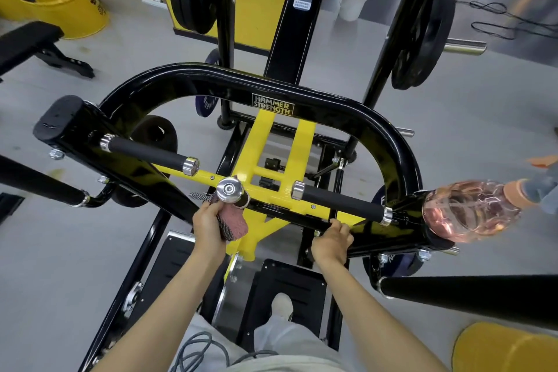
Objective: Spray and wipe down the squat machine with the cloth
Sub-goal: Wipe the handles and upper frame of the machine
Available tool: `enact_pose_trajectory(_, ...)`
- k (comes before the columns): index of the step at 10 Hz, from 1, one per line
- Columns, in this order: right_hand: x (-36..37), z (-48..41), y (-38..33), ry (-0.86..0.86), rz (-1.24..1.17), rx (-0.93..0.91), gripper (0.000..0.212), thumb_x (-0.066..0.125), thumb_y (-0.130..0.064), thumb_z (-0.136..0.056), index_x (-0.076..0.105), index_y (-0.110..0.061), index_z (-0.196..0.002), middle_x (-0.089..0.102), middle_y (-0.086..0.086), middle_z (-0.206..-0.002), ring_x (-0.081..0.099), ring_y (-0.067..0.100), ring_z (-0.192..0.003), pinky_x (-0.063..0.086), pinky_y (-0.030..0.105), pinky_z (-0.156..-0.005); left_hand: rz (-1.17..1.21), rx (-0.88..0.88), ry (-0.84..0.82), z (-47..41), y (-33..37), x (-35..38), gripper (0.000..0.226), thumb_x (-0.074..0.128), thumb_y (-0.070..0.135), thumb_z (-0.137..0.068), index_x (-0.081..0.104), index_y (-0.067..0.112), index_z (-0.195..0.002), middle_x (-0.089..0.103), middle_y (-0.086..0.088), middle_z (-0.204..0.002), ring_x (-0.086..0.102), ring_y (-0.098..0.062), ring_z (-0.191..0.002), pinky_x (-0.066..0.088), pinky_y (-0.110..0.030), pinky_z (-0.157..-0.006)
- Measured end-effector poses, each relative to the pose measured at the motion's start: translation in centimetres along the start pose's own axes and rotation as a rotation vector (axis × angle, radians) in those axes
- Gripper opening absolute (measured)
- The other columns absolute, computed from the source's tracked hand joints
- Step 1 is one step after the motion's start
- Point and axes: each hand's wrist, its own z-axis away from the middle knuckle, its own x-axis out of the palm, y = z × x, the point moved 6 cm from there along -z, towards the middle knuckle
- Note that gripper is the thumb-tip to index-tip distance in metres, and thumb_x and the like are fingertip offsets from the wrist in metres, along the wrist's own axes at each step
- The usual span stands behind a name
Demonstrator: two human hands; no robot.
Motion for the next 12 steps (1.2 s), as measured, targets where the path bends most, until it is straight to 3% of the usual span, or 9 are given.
enact_pose_trajectory(2, -1.0, -0.5, 0.5, 0.029, 0.005, -0.014, 0.044, 0.053, -0.008, -0.093, 0.045, -0.020, -0.134, 0.035, 0.004, -0.138, 0.031, 0.024, -0.126, 0.045, 0.031, -0.079, -0.007, 0.062, 0.114, 1.2, -1.9, 1.7, 0.028, 0.050, 0.006, -0.093, 0.064, 0.023, -0.077, 0.063, -0.004, -0.083, 0.056, -0.026, -0.086, 0.045, -0.043, -0.085)
enact_pose_trajectory(3, -1.3, -0.5, 0.7, 0.043, 0.023, -0.036, 0.043, 0.053, -0.008, -0.093, 0.047, -0.020, -0.134, 0.036, 0.004, -0.137, 0.032, 0.024, -0.127, 0.047, 0.032, -0.083, 0.078, 0.060, 0.235, 1.9, -2.2, 3.2, 0.026, 0.042, 0.005, -0.098, 0.057, 0.020, -0.084, 0.058, 0.002, -0.082, 0.055, -0.014, -0.076, 0.043, -0.031, -0.080)
enact_pose_trajectory(5, -1.0, -0.2, 0.7, 0.044, 0.033, -0.058, 0.045, 0.053, -0.007, -0.091, 0.045, -0.019, -0.134, 0.034, 0.004, -0.137, 0.030, 0.024, -0.127, 0.051, 0.034, -0.086, 0.070, 0.061, 0.439, 3.1, -2.4, 4.8, 0.023, 0.037, 0.003, -0.099, 0.051, -0.004, -0.116, 0.051, -0.010, -0.099, 0.045, -0.022, -0.091, 0.033, -0.025, -0.057)
enact_pose_trajectory(6, -1.1, -0.4, 0.7, 0.034, 0.039, -0.053, 0.044, 0.053, -0.007, -0.091, 0.046, -0.019, -0.132, 0.035, 0.004, -0.135, 0.029, 0.023, -0.126, 0.051, 0.034, -0.084, 0.054, 0.031, 0.453, 3.2, -3.1, 4.9, 0.030, 0.035, 0.013, -0.100, 0.055, -0.004, -0.116, 0.050, -0.011, -0.100, 0.044, -0.023, -0.090, 0.033, -0.024, -0.070)
enact_pose_trajectory(7, -1.0, -0.5, 0.8, 0.025, 0.046, -0.052, 0.043, 0.053, -0.007, -0.091, 0.046, -0.020, -0.131, 0.035, 0.004, -0.133, 0.030, 0.024, -0.125, 0.052, 0.034, -0.081, 0.082, -0.035, 0.398, 3.1, -3.8, 5.4, 0.039, 0.034, 0.020, -0.098, 0.060, 0.006, -0.072, 0.065, 0.000, -0.059, 0.056, -0.023, -0.067, 0.042, -0.027, -0.062)
enact_pose_trajectory(8, -1.0, -0.4, 1.0, 0.019, 0.058, -0.062, 0.044, 0.053, -0.006, -0.090, 0.046, -0.020, -0.132, 0.034, 0.004, -0.134, 0.030, 0.024, -0.126, 0.052, 0.035, -0.083, 0.074, -0.095, 0.368, 3.2, -4.6, 6.3, 0.048, 0.029, 0.012, -0.094, 0.066, 0.004, -0.065, 0.066, -0.006, -0.053, 0.061, -0.025, -0.057, 0.043, -0.022, -0.053)
enact_pose_trajectory(9, -1.0, -0.5, 1.2, 0.011, 0.039, -0.077, 0.048, 0.053, -0.004, -0.090, 0.045, -0.021, -0.134, 0.034, 0.003, -0.135, 0.028, 0.024, -0.129, 0.052, 0.036, -0.085, 0.081, -0.185, 0.391, 2.0, -6.6, 6.7, 0.046, 0.029, 0.010, -0.095, 0.067, -0.003, -0.073, 0.071, -0.019, -0.077, 0.061, -0.029, -0.061, 0.048, -0.026, -0.054)
enact_pose_trajectory(10, -1.0, -0.5, 1.4, 0.014, -0.013, -0.088, 0.058, 0.052, -0.001, -0.090, 0.038, -0.021, -0.142, 0.034, 0.003, -0.140, 0.027, 0.024, -0.131, 0.050, 0.033, -0.088, 0.070, -0.223, 0.368, 1.2, -8.0, 7.0, 0.042, 0.032, 0.020, -0.101, 0.062, -0.008, -0.105, 0.068, -0.021, -0.098, 0.066, -0.032, -0.077, 0.053, -0.029, -0.060)
enact_pose_trajectory(12, -1.2, -0.8, 3.0, 0.056, -0.302, -0.114, 0.072, 0.041, 0.014, -0.083, 0.032, -0.018, -0.147, 0.039, 0.004, -0.146, 0.031, 0.023, -0.133, 0.040, 0.026, -0.088, -0.026, -0.391, 0.072, 2.1, -9.3, 8.7, 0.035, 0.033, 0.006, -0.101, 0.047, -0.003, -0.130, 0.056, -0.006, -0.080, 0.059, -0.016, -0.068, 0.054, -0.027, -0.071)
